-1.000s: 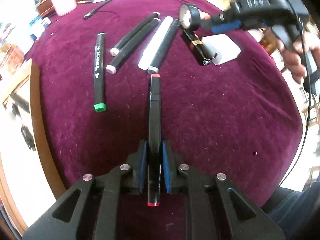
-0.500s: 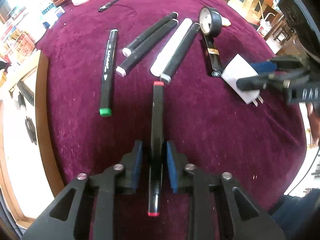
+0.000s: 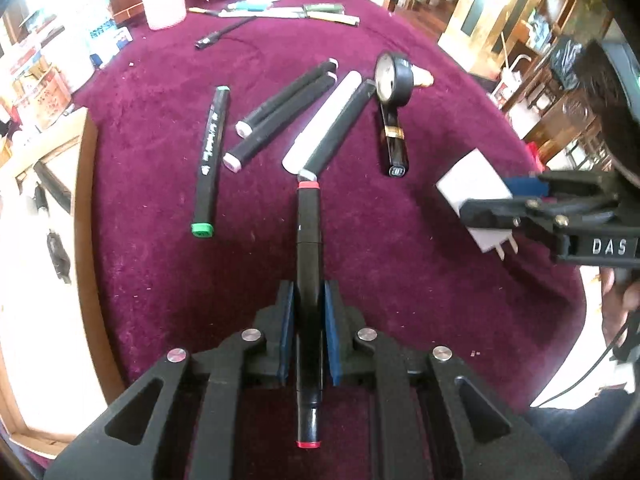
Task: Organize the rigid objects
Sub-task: 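Grasp the white square charger with the right tool while the left tool holds the marker, then carry the marker and charger over the cardboard tray and lower them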
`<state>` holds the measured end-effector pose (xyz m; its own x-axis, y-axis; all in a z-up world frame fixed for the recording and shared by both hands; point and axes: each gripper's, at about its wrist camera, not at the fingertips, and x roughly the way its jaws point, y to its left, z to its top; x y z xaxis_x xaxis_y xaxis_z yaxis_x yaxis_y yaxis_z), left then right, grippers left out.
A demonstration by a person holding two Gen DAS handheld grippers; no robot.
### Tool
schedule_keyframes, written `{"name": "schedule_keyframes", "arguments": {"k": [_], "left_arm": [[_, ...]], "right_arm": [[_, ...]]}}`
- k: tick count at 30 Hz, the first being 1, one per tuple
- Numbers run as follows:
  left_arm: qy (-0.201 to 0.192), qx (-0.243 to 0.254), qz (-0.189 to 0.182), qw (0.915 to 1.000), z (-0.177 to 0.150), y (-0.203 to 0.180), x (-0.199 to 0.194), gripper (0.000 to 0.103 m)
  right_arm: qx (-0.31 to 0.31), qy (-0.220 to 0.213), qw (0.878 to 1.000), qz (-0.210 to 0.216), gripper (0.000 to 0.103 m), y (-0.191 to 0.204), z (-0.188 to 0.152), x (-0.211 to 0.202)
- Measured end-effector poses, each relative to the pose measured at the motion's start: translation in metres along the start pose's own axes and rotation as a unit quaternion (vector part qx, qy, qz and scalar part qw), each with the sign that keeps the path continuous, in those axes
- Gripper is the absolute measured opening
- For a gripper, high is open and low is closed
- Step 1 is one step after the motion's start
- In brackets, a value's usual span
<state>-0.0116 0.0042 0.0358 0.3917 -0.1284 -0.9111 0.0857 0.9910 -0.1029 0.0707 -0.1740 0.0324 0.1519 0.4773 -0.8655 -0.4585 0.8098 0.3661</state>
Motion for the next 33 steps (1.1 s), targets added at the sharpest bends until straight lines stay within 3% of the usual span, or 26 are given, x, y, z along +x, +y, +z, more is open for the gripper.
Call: {"name": "schedule_keyframes", "arguments": {"k": [8, 18, 27, 33], "left_arm": [[-0.039, -0.03, -0.028, 0.9984, 0.003, 0.031, -0.044, 0.012], [-0.086, -0.09, -0.037, 0.9915, -0.022, 0.114, -0.097, 0.012], [-0.094, -0.129, -0.013, 0.987, -0.044, 0.202, -0.112, 0.012], [-0.085, -0.146, -0.011, 0.9856, -0.048, 0.239, -0.102, 0.012]], "right_arm": [[0.015, -0.016, 0.999, 0.038, 0.043, 0.029, -0.002, -0.013], [-0.026, -0.017, 0.997, 0.071, 0.043, 0.121, 0.019, 0.005], [-0.071, 0.003, 0.993, 0.099, 0.043, 0.215, 0.032, 0.044], [-0.09, 0.03, 0.991, 0.094, 0.043, 0.254, 0.039, 0.074]]}}
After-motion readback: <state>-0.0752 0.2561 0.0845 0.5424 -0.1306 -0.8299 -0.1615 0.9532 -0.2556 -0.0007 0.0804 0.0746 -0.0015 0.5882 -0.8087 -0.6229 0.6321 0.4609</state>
